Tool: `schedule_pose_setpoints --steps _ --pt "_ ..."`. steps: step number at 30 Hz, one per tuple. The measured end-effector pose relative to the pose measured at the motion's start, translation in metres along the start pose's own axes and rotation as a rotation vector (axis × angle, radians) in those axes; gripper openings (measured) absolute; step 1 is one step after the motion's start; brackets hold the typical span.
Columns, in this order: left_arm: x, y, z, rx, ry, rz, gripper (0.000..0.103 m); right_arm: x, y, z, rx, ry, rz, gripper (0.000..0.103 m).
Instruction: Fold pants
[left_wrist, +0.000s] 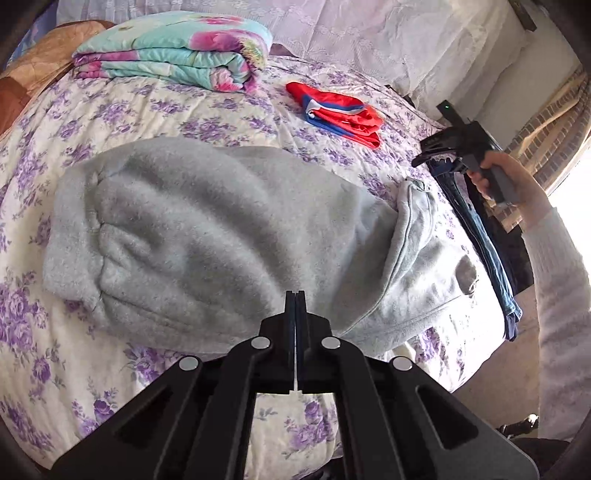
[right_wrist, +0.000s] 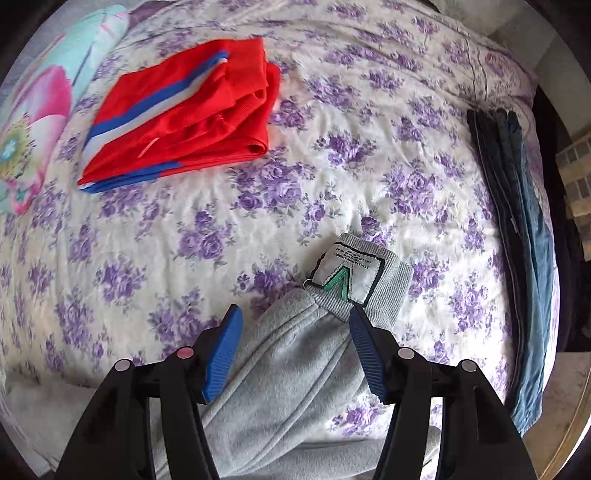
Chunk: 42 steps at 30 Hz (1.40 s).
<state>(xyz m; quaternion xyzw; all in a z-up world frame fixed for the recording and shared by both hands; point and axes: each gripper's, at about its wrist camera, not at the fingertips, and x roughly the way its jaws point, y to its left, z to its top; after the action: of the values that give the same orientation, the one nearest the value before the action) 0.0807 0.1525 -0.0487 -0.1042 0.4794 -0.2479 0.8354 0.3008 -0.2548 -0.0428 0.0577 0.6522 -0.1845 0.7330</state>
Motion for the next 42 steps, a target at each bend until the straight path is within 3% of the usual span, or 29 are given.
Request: schedule_pose_setpoints --steps 4,8,12,14,15,16,19,23,28,31,34,36,38,42 --pt "0.031 -0.014 0.007 0.033 0.081 -0.014 0.0 0.04 0.005 0.015 0.043 0.118 -0.047 0.06" --pt "0.076 -0.015 -0.006 0.035 0.217 -0.016 0.0 0.059 0.006 0.02 0.063 0.169 -0.096 0.061" --pt "0.083 -0.009 -0.012 0.029 0.218 -0.033 0.001 0.072 0.016 0.015 0.013 0.187 -0.159 0.059" --pt "0.084 -0.005 -0.01 0.019 0.226 -0.053 0.001 0.065 0.02 0.008 -0.005 0.157 -0.185 0.03" --pt "0.084 -0.005 -0.01 0.017 0.226 -0.06 0.001 0.058 0.018 0.004 0.005 0.139 -0.162 0.025" --pt "0.084 -0.005 -0.011 0.018 0.226 -0.062 0.001 0.049 0.015 -0.001 0.015 0.116 -0.119 0.012" --pt "0.083 -0.006 -0.011 0.024 0.222 -0.052 0.001 0.012 -0.007 -0.017 0.016 0.005 -0.043 0.012" --pt "0.083 -0.008 -0.01 0.03 0.228 -0.05 0.001 -0.049 -0.06 -0.057 0.085 -0.156 0.139 0.011" --pt "0.083 -0.014 -0.006 0.06 0.247 -0.026 0.001 -0.095 -0.131 -0.153 0.153 -0.365 0.331 0.01" --pt "0.082 -0.019 -0.005 0.078 0.262 -0.002 0.001 -0.076 -0.164 -0.212 0.21 -0.423 0.391 0.01" --pt "0.069 -0.023 -0.004 0.094 0.264 0.036 0.001 -0.021 -0.186 -0.254 0.275 -0.384 0.415 0.01" --pt "0.055 -0.03 -0.002 0.107 0.255 0.076 0.001 0.03 -0.196 -0.271 0.316 -0.314 0.442 0.01" --pt "0.042 -0.039 0.005 0.112 0.24 0.095 0.001 0.069 -0.201 -0.28 0.368 -0.292 0.546 0.01" --pt "0.033 -0.065 0.023 0.118 0.211 0.106 0.001 0.062 -0.198 -0.284 0.333 -0.361 0.561 0.01"
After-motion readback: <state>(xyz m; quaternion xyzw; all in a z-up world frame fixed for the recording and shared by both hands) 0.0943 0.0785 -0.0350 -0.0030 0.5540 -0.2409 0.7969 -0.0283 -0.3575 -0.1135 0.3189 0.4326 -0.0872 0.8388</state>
